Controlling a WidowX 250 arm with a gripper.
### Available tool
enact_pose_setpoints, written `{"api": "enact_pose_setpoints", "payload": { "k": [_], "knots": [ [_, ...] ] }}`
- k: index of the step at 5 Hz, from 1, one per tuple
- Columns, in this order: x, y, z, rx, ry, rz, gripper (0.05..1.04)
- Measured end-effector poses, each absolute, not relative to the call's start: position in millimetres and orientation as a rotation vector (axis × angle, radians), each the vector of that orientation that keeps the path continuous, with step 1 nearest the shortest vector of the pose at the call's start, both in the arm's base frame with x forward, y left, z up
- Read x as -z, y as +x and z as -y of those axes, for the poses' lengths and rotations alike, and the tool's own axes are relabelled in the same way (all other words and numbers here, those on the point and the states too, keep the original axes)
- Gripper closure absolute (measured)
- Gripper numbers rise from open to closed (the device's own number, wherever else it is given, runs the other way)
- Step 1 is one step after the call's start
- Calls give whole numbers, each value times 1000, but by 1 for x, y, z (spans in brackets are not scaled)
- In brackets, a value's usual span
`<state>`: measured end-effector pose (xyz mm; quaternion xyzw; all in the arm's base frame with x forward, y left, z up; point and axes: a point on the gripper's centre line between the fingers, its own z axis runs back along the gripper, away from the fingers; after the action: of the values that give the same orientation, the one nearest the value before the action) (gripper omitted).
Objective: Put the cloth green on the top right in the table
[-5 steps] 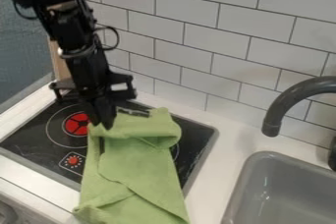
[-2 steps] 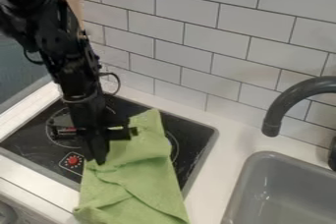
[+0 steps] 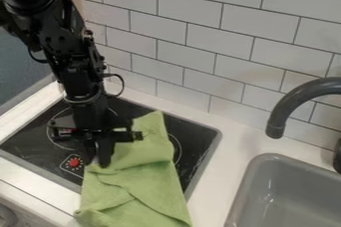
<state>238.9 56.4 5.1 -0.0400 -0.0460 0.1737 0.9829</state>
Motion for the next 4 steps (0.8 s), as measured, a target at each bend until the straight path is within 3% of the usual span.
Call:
{"api": "enact_pose_setpoints", "payload": {
  "k": [2,4],
  "knots": [
    [-14,242,-52,-327,-112,92,111],
    [-48,245,-45,-295,-160,137,85]
  ]
}}
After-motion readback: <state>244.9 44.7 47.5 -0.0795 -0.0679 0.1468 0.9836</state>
